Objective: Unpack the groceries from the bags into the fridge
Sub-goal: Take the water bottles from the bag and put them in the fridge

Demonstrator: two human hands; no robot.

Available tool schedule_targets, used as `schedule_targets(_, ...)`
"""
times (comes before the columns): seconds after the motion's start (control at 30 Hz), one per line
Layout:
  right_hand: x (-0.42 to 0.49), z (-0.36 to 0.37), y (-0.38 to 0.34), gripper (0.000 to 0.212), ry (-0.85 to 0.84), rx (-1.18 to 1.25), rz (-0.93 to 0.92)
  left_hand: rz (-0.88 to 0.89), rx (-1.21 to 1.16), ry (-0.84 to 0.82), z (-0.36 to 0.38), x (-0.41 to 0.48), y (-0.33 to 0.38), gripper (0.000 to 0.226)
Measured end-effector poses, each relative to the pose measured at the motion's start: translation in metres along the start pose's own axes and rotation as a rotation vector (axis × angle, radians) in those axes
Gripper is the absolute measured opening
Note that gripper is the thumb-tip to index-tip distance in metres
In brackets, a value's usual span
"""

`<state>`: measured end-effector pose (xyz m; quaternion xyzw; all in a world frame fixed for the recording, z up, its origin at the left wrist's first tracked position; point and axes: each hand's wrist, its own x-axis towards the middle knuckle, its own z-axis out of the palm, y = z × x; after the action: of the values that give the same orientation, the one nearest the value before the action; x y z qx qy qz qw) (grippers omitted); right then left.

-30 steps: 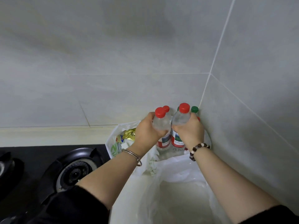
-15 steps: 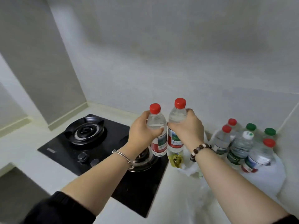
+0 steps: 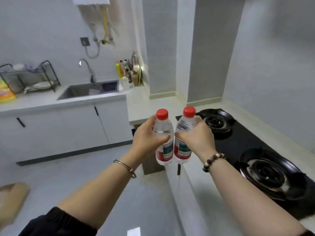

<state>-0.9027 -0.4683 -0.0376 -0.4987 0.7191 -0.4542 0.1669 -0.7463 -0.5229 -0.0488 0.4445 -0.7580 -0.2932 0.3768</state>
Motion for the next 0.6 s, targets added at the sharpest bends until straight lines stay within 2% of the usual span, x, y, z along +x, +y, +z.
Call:
schedule_targets(0.17, -0.033, 0.113, -0.087, 0.045, -0.284, 0.064, -0.241, -0.114, 0.125, 0.168, -0.132, -0.053, -0.057, 0.05)
schedule_targets(0.33, -0.084, 0.22, -0.163, 0.047, -0.532, 0.079, -0.401, -0.252, 0.238, 0.256, -0.255, -0.125, -0.11, 0.052)
schedule_targets(0.6, -0.17, 0.338, -0.264, 0.045, -0.8, 0.105, -0.584, -0.428, 0.241, 0.445, -0.389, -0.236, -0.151, 0.052)
